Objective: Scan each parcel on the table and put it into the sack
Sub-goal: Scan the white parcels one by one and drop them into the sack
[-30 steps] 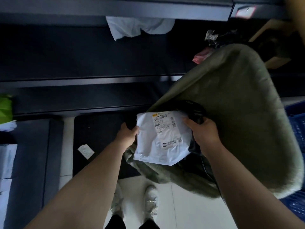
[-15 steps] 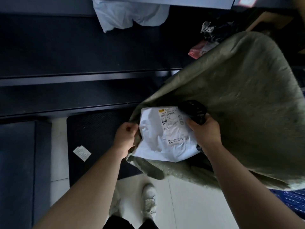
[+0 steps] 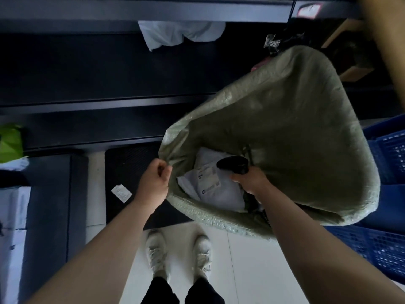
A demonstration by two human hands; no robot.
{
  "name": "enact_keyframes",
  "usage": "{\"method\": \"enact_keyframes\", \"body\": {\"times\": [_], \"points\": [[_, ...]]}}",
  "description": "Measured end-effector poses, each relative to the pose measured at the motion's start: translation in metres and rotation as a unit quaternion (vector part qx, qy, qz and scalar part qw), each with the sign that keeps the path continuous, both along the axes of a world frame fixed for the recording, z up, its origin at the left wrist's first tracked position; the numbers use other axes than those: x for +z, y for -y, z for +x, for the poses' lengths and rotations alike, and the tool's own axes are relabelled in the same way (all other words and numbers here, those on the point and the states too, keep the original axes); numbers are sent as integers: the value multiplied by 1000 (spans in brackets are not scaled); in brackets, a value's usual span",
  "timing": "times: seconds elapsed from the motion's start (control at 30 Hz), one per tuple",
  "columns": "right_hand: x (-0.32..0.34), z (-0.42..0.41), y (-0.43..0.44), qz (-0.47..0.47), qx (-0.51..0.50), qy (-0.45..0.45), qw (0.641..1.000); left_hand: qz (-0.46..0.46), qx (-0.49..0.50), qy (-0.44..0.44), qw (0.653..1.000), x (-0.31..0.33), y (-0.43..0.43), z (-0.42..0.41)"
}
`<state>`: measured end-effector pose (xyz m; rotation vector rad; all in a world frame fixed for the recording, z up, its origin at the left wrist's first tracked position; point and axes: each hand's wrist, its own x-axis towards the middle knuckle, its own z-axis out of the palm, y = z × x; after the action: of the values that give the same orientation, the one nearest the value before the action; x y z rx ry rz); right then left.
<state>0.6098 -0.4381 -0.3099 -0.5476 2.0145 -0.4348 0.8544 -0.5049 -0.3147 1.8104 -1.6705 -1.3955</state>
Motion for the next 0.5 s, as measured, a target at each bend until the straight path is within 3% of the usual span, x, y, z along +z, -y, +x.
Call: {"method": "enact_keyframes", "body": {"times": [0.23, 0.37, 0.5], "points": [[29, 2, -23, -42, 3, -8, 999, 43, -9, 49, 998, 3, -16, 5], [81, 11, -50, -72, -6, -34, 997, 101, -24, 32, 994, 24, -23, 8], [150, 25, -98, -98, -23, -70, 992, 89, -91, 14, 992, 78, -45, 3]]}}
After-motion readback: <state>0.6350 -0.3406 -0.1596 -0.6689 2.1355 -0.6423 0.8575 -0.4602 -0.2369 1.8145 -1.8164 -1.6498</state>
